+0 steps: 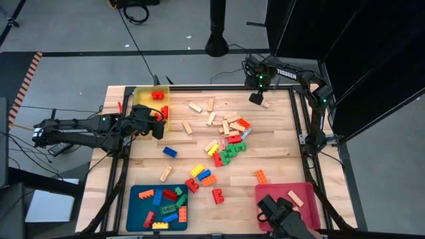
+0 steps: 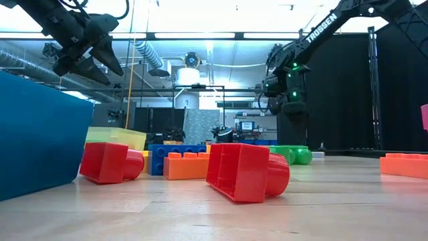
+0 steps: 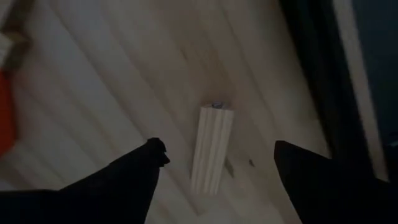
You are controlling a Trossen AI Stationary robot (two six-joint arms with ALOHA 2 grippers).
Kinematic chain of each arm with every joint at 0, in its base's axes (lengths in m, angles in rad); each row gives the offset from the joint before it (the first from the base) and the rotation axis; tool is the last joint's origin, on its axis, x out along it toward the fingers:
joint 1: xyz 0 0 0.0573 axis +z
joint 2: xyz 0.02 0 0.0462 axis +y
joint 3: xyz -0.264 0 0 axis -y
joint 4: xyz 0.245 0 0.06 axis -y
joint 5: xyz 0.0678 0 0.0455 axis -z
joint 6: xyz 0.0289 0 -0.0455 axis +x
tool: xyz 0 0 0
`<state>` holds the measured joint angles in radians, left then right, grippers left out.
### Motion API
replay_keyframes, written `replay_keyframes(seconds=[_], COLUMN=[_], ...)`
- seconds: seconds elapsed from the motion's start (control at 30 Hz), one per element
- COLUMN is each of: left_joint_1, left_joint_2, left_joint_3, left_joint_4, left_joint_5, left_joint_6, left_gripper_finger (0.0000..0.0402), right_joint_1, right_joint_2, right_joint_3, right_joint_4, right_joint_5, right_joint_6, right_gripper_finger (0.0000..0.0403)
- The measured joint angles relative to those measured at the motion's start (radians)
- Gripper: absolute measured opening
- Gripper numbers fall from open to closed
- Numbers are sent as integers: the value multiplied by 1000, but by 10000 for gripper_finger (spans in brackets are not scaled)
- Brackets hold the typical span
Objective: Sort blocks by size
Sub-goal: Put the wooden block into the red bin
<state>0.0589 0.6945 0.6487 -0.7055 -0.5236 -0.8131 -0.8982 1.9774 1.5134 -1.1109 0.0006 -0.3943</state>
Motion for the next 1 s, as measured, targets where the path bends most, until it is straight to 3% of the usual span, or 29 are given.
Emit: replay_keyframes(seconds=[0.27, 0.43, 0.73, 0.83, 0.9, 0.93, 1.0], left_joint_1=[0, 0, 0, 0, 0, 0, 0], left_joint_2=[0, 0, 0, 0, 0, 0, 0], left_joint_3=[0, 0, 0, 0, 0, 0, 0], left_joint_4=[0, 1, 4, 4, 4, 4, 4], left_joint_5=[2, 0, -5, -6, -6, -6, -6], left_joint_6=[-3, -6, -7, -7, -8, -8, -8], left_gripper_finger=[253, 253, 253, 253, 253, 253, 253], right_joint_1=[-6, -9, -2, 2, 8, 13, 21], right_joint_2=[0, 0, 1, 1, -2, 1, 2], right_joint_3=[-134, -181, -225, -203, -187, -178, -158], right_joint_4=[52, 63, 61, 58, 36, 28, -4], right_joint_5=[58, 62, 128, 140, 140, 140, 137], right_joint_6=[-2, -9, -22, -27, -29, -28, -20], right_gripper_finger=[312, 282, 111, 104, 30, 13, 5])
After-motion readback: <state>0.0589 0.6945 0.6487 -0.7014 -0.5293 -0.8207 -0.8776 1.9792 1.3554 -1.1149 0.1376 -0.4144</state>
